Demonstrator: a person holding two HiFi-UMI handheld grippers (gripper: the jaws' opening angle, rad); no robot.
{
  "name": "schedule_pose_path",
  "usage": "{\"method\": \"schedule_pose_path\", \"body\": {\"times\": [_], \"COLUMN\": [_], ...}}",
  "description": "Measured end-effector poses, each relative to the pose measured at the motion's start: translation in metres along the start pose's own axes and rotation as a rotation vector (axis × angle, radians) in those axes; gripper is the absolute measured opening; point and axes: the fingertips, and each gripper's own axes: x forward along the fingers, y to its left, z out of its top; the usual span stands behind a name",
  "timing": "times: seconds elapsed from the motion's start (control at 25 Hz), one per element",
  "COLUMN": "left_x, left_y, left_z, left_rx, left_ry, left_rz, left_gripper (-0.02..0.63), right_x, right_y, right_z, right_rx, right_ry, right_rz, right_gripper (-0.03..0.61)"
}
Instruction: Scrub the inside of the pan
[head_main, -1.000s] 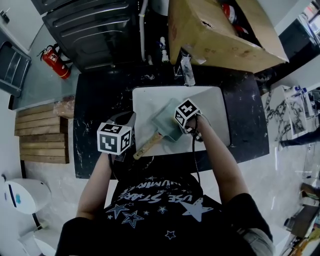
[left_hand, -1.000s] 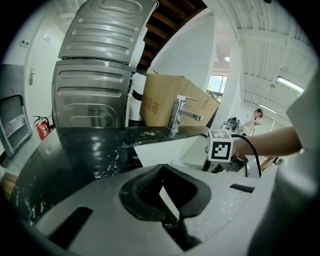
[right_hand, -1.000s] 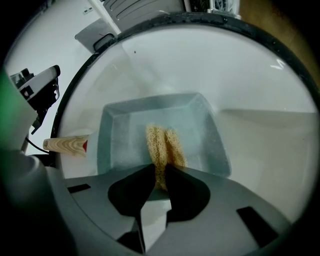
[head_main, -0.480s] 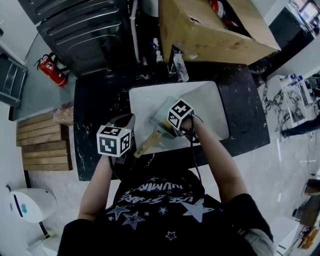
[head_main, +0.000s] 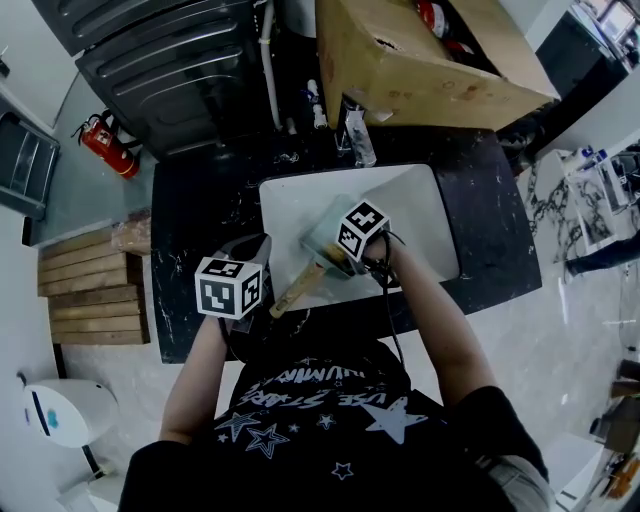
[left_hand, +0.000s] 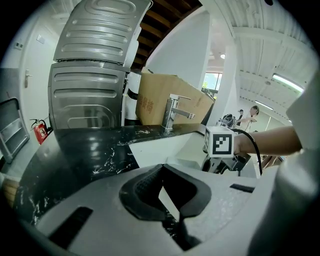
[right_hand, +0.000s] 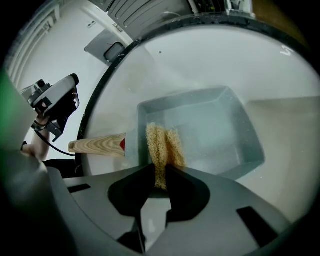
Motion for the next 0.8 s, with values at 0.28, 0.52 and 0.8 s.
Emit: {"method": "schedule_pose_path", "body": {"times": [0.28, 0.52, 0.8], "left_x": [-0.010, -0.018, -0.026], "left_y": [0.005, 0.005, -0.002], "left_z": [0.001, -0.003, 0.003], "left_rx": [-0.010, 0.006, 0.055], "left_ry": [-0.015, -0.017, -0.041], "left_rz": [0.025, 0.006, -0.055], "left_gripper": [0.008, 0.008, 0.008], "right_x": [-0.009, -0.026, -0.050], "right_y": [-0.005, -0.010, 0.002], "right_z": [0.004, 0.007, 0.006], "right_rx": [-0.028, -0.036, 0.004], "right_ry": [-0.037, -0.115, -0.258], "right_rz": [-0.033, -0.137, -0.208], "right_gripper": [0.067, 0.067, 0.067]}}
